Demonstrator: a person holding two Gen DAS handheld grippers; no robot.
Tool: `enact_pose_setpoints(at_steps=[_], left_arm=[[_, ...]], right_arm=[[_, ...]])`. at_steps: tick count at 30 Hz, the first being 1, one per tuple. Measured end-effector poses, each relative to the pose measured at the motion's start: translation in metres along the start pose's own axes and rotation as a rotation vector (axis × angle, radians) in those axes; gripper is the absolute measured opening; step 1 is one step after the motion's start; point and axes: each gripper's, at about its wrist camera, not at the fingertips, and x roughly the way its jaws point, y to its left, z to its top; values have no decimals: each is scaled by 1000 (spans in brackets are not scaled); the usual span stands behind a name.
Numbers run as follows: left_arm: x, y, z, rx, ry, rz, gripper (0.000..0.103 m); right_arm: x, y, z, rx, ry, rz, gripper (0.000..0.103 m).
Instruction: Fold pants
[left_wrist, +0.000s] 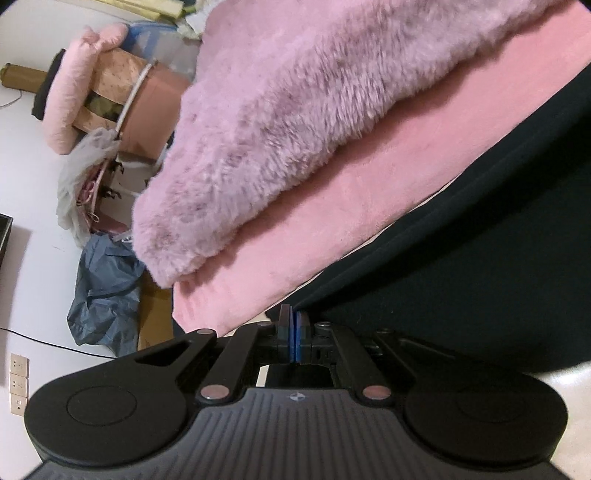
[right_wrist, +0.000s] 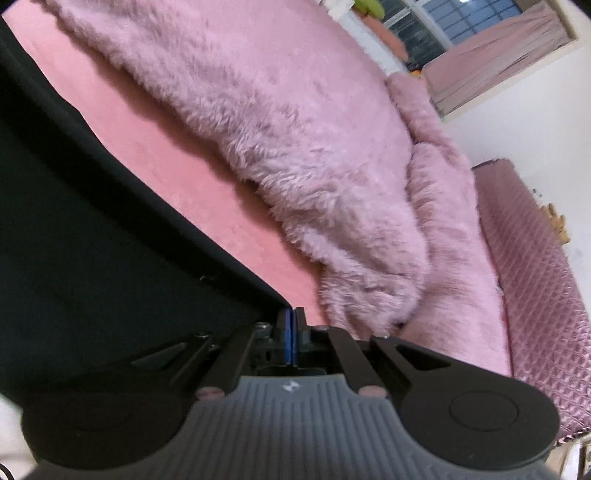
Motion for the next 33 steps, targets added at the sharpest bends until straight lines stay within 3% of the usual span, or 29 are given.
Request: enact_pose_setpoints(at_steps=[8,18,21,23,24,25,26,27,28,30,33], left_arm=[[35,-26,9,31,26,14,1],[50,-41,13,-36,43,7,1],[50,-42,11,-93,21,19,11],[46,-37,8,-156,-10,24,26],[44,-33,6,-187,-24,33,44],[40,-28,4,-225,-40,41,60],[34,-22,2,-260,-65,38,63],[27,-17,0,-292,-90,32,65],[17,-12,-2,-322,-116,28,65],[-2,-4,-5,-365,-151,-1,64],[-36,-3,-17,-440,-197,-159,61]], right_arm=[[60,24,6,-1,48,37,0],[78,36,3,45,44,16,0],[80,42,3,53,40,-10,0],[80,44,3,69,38,-23,0],[78,43,4,84,32,-24,5],[76,41,4,103,25,-25,24],[72,38,4,129,17,-37,44],[67,34,3,161,9,-70,74],[60,28,1,202,-10,-88,79],[43,15,-7,303,-46,-54,77],[12,-1,-31,500,-61,-58,77]])
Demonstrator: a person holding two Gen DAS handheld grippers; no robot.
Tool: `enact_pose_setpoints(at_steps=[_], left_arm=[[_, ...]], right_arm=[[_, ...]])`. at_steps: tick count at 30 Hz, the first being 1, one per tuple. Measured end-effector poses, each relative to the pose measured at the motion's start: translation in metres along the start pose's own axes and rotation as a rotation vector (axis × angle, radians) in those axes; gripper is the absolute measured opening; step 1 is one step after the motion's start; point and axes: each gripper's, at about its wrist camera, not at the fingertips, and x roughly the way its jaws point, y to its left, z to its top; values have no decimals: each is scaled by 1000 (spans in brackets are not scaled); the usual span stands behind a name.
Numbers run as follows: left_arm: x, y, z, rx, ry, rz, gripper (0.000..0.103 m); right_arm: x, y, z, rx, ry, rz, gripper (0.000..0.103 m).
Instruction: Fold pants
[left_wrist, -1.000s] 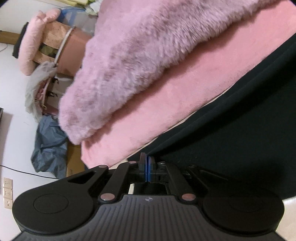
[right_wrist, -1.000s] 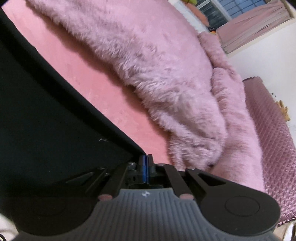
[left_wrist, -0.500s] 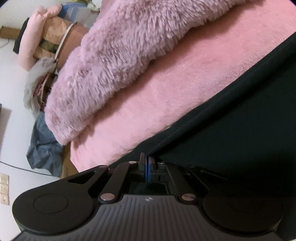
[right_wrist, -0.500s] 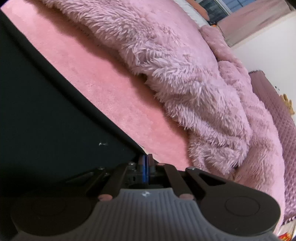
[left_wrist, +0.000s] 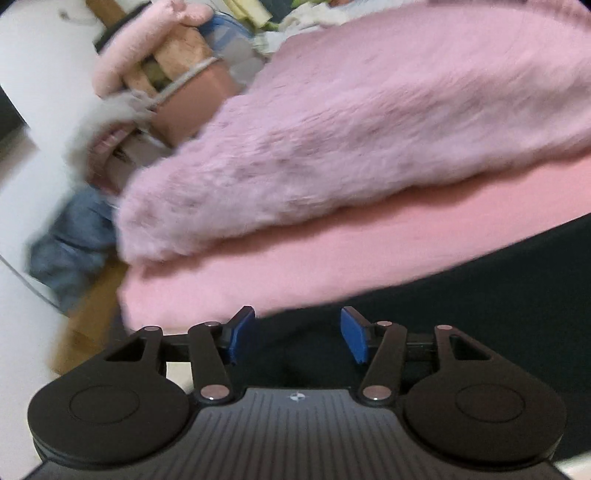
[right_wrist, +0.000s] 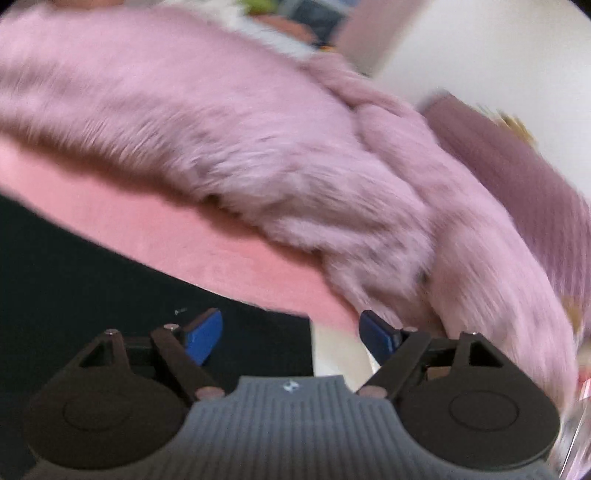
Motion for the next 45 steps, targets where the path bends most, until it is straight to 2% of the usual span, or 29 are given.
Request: enact_pose_setpoints(at_steps=[4,7,9,10,13,15,17,21,23,24,25,26,27,28,30,33,39,43,45], left_arm=[[-37,-9,-26,-159,8,-190,58],[-45,-9,-47,-300,17,-295,58],[-41,-7,-60,-414,67,-324,58],[-36,-4,-67,-482,96,-340,58],[-28,7,-84,-662,123,-366,58],[-21,16,-92,-748,137,-377,58],[-11,22,-98,-813,154,-375,58],[0,29,-98,-908,132,-395,58],[7,29,-95,-920,121,-388,59],[10,28,-93,-925,116,-374,57],[11,27,-91,-927,118,-351,45],[12,24,-86,-920,121,-326,39],[10,21,-84,-904,127,-286,20],[8,19,-82,-884,138,-247,10],[8,17,-80,-898,144,-224,7],[3,17,-79,-893,170,-213,6],[-42,-7,-100,-846,223,-272,6],[-82,-36,-124,-841,280,-369,6],[-96,-47,-133,-838,284,-429,6]], right_arm=[[-48,-39,-45,395,-7,86,77],[-73,-55,-93,707,16,145,77],[-73,-63,-121,904,45,176,75],[-70,-65,-132,977,59,185,71],[-60,-63,-150,1150,63,214,66],[-55,-57,-156,1229,42,239,64],[-48,-53,-153,1237,47,240,60],[-40,-50,-147,1227,26,218,58],[-38,-51,-147,1243,18,212,56],[-37,-51,-147,1248,13,207,52],[-38,-51,-148,1251,12,196,44],[-36,-50,-147,1256,13,181,40],[-35,-49,-147,1262,14,168,28],[-35,-48,-147,1266,20,151,21],[-37,-48,-147,1268,19,122,11],[-45,-49,-142,1201,23,74,6],[-60,-79,-153,1113,75,-1,3],[-76,-115,-175,1074,116,-93,2],[-84,-134,-185,1034,137,-153,2]])
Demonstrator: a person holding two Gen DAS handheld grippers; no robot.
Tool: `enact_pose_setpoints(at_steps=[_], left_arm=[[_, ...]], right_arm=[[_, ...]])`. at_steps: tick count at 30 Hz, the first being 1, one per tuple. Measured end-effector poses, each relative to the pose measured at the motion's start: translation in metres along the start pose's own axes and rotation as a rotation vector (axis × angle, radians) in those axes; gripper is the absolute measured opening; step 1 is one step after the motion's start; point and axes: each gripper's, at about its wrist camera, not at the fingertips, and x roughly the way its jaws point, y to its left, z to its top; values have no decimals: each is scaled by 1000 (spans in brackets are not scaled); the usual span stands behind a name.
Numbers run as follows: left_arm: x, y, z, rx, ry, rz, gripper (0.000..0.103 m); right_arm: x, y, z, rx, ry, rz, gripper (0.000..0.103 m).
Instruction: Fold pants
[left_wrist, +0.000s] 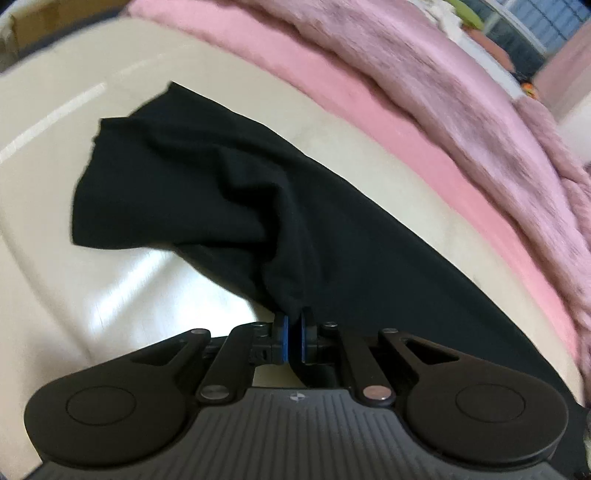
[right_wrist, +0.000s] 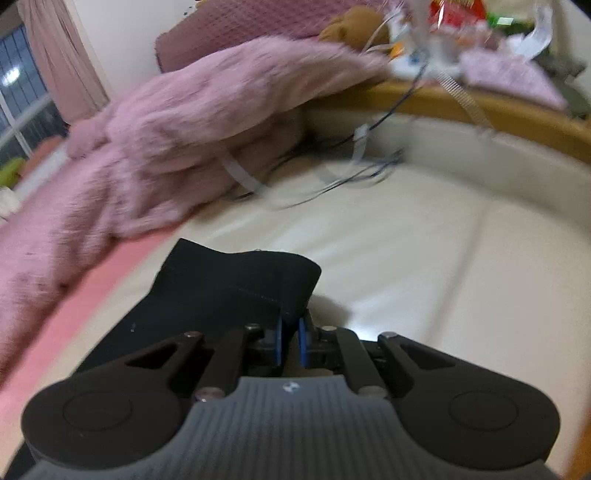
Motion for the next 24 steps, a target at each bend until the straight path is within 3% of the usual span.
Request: enact_pose_setpoints(at_steps=[2,6,8,9,10,14,18,24], left_arm=[[-3,-2,-12,32,16,-41,7],[-6,4,-9,53,49,-79,24],[-15,11,-3,75,64,-91,38],[-22,14,-3,104,69,-89,43],[-29,15,-2,137,67,-100,44],[-57,32,13,272,54,-161,47],[-69,51,44,412,-62,-67,48],[-41,85,86,544,-58,33,48]], right_arm=[[-1,-19,11,0,-1,-42,3],[3,-37,24,-6,37,-32,7],[2,-34,26,-44,52,-39,18],[-1,-31,26,-68,44,-44,39],[-7,-27,25,-91,27,-44,49],[-38,-3,18,-269,-60,-52,49],[-63,28,-2,-423,-107,59,49],[-64,87,-51,-648,-36,227,45]])
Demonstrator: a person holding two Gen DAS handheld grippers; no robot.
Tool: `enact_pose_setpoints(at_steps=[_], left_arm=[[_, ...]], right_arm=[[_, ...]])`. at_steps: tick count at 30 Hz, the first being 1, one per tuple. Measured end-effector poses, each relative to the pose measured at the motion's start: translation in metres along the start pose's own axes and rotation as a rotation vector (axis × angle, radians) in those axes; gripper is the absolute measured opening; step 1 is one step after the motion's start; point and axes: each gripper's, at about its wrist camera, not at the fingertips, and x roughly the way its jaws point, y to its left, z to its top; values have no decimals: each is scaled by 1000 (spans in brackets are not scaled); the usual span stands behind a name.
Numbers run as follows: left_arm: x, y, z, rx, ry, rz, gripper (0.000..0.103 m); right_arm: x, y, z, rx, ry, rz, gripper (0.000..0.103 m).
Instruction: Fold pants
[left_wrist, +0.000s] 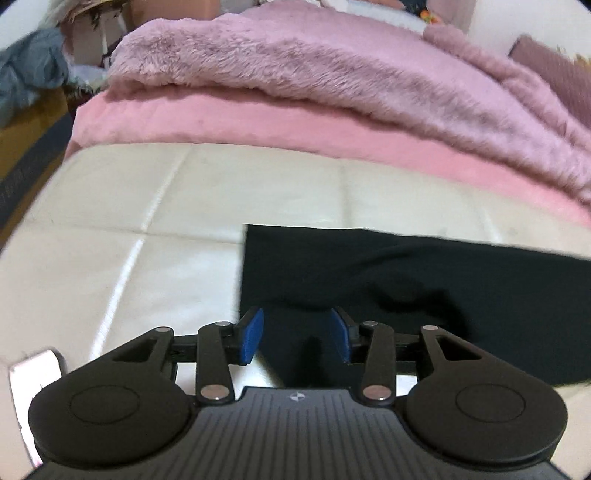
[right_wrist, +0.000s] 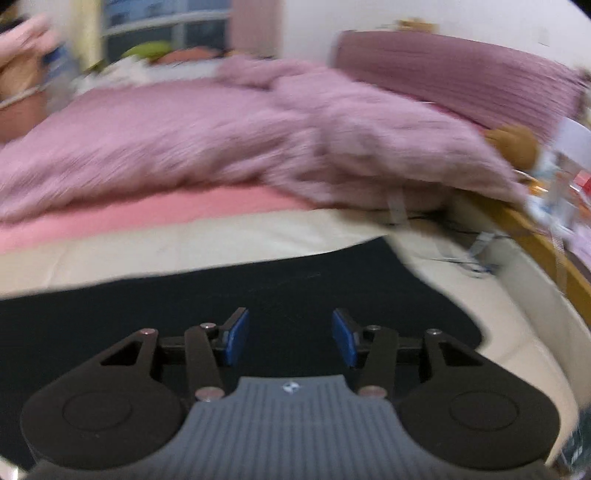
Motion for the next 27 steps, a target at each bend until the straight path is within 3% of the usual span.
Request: enact_pose_setpoints(at_steps=[7,8,9,10,14,19,27], left_arm=[[31,14,2,69,6,36,47],[33,15,2,67,8,26,38],[33,16,2,55,3,9,16],[32,18,2,41,-8,-10,1],[16,17,9,27,-69,-70,0],[1,20,38,14,-119,-80,0],[9,18,70,76,-105,16,0]], right_arm=[[15,65,-8,-92,56,94,44],[17,70,-10,-97,65,95,44],[19,73,-10,-102,73,96,44],[23,75,-10,-110,81,96,44],[29,81,-13,-139,114,79,43],[32,76,-21,-130,161,53,42],[33,76,-23,-113,166,51,41]])
